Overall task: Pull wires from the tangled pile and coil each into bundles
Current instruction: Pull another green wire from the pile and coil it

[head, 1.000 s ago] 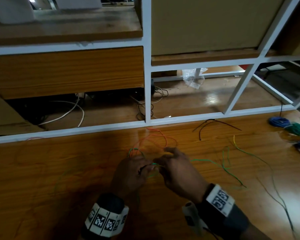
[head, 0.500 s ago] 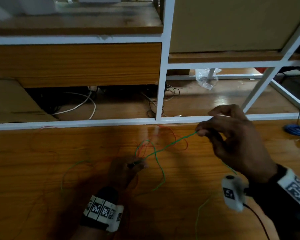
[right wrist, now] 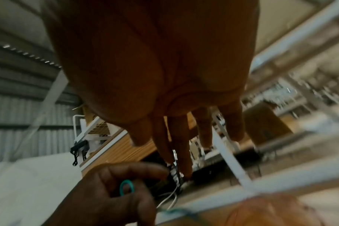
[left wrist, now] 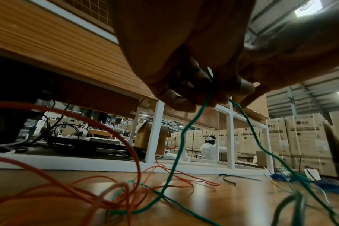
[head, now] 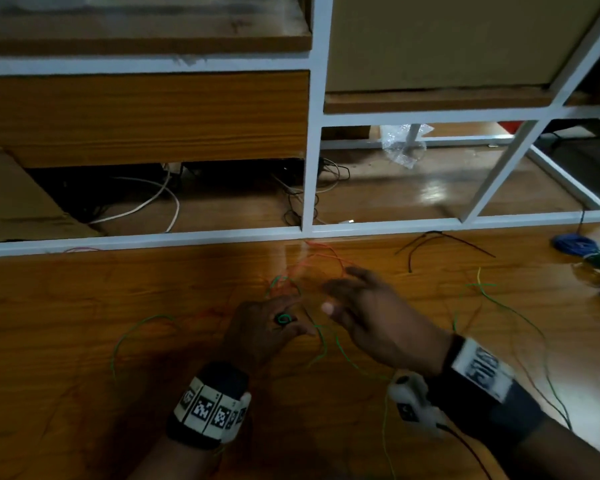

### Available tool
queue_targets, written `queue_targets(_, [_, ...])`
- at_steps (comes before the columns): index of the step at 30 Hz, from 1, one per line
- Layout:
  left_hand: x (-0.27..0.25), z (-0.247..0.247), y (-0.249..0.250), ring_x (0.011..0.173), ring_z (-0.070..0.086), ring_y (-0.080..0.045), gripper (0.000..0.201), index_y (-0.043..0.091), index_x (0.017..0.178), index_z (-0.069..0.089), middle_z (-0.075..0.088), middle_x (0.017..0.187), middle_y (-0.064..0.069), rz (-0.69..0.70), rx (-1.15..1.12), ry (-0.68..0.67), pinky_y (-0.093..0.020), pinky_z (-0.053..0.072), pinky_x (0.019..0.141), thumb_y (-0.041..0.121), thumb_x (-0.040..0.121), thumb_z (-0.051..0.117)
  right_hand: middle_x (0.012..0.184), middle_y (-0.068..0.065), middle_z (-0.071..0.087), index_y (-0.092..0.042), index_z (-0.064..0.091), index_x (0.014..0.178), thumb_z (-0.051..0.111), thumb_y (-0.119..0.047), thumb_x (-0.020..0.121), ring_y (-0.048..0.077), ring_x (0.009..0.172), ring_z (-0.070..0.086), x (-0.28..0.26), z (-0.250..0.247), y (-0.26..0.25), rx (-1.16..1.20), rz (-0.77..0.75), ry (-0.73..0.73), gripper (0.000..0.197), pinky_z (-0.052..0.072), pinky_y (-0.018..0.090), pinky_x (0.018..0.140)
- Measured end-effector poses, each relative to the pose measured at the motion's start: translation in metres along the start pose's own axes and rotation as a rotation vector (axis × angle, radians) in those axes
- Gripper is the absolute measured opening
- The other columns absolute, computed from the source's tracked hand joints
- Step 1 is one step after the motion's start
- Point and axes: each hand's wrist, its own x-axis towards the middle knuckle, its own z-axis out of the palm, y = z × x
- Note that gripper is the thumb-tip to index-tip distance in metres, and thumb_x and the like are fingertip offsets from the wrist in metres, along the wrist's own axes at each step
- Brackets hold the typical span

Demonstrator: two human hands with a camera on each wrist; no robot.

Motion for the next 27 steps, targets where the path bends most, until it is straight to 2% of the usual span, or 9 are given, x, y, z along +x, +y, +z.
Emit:
queue_targets(2, [0.0,0.001,0.002,0.082,0.068,0.002,0.06,0.051,0.113,0.066,0.075,0.092,0.016,-0.013,-0.063,0.016,-0.023,0.056,0.076,0.071,0.057,0.071,0.084,0.003,0.07,-0.012,0.07,0.101,0.048,-0.029,0.108,0.015,0.083,0.064,0.015,0.013,-0.003,0.211,-0.041,-0.114,0.029,0.047,0.036,0.077])
queue_targets(4, [-0.002,-0.001,0.004,0.08,0.069,0.002,0.058,0.051,0.112,0.065,0.074,0.084,0.018,-0.01,-0.094,0.053,-0.023,0.057,0.07,0.055,0.059,0.088,0.067,-0.005,0.064,-0.012,0.075,0.087,0.054,-0.018,0.105,0.006,0.057,0.054,0.023,0.02,0.0,0.375,-0.013,-0.19,0.028,0.038,0.023,0.055])
queue_targets(7, [-0.007,-0.004,0.002,0.084,0.07,0.001,0.059,0.051,0.107,0.068,0.075,0.088,0.02,-0.045,-0.246,0.047,-0.021,0.058,0.073,0.031,0.059,0.095,0.078,-0.004,0.075,-0.016,0.08,0.083,0.06,-0.018,0.102,0.005,0.061,0.059,0.024,0.024,0.004,0.478,-0.017,-0.209,0.028,0.041,0.018,0.057])
queue_targets(11, [-0.013,-0.007,-0.003,0.089,0.074,-0.015,0.054,0.043,0.1,0.074,0.078,0.092,0.001,-0.169,-0.506,-0.092,-0.036,0.061,0.08,0.024,0.055,0.097,0.078,-0.007,0.077,-0.025,0.079,0.077,0.067,-0.01,0.096,0.001,0.066,0.066,0.025,0.026,0.005,0.47,0.006,-0.112,0.026,0.043,0.014,0.056])
queue_targets(15, [-0.012,0.001,0.005,0.076,0.072,-0.005,0.033,0.019,0.091,0.076,0.078,0.082,0.003,-0.177,-0.58,-0.026,-0.02,0.055,0.067,0.002,0.066,0.088,0.084,-0.011,0.079,-0.031,0.078,0.072,0.071,-0.007,0.09,0.0,0.08,0.071,0.025,0.028,0.004,0.481,0.033,0.076,0.031,0.05,0.017,0.062])
queue_targets(18, [-0.01,0.007,0.006,0.061,0.065,-0.003,0.022,0.019,0.078,0.076,0.075,0.07,0.002,-0.226,-0.615,0.018,-0.016,0.048,0.055,0.01,0.062,0.089,0.081,-0.021,0.076,-0.023,0.082,0.077,0.075,-0.006,0.087,-0.009,0.082,0.068,0.024,0.029,0.009,0.493,0.058,0.225,0.021,0.044,0.008,0.066])
queue_targets(21, [-0.01,0.003,0.003,0.058,0.062,-0.014,0.015,0.018,0.072,0.078,0.073,0.07,-0.008,-0.271,-0.693,-0.118,-0.021,0.045,0.052,0.024,0.062,0.088,0.081,-0.021,0.075,-0.022,0.083,0.078,0.08,-0.004,0.083,-0.008,0.088,0.063,0.021,0.029,0.017,0.42,0.029,0.386,0.019,0.041,0.004,0.074])
queue_targets(24, [-0.007,-0.004,-0.001,0.057,0.062,-0.009,0.006,0.003,0.082,0.075,0.072,0.07,-0.009,-0.227,-0.681,-0.186,-0.017,0.047,0.053,0.009,0.08,0.077,0.088,-0.016,0.078,-0.024,0.084,0.085,0.081,-0.009,0.085,0.01,0.107,0.054,0.017,0.034,0.023,0.246,0.031,0.413,0.016,0.043,0.021,0.082])
queue_targets(27, [-0.003,-0.006,-0.004,0.066,0.067,-0.013,0.006,0.007,0.089,0.077,0.074,0.076,-0.008,-0.151,-0.579,-0.16,-0.023,0.052,0.061,0.01,0.085,0.076,0.091,-0.018,0.076,-0.026,0.083,0.09,0.081,-0.019,0.088,0.006,0.104,0.059,0.013,0.036,0.031,0.346,0.036,0.34,0.007,0.044,0.023,0.08])
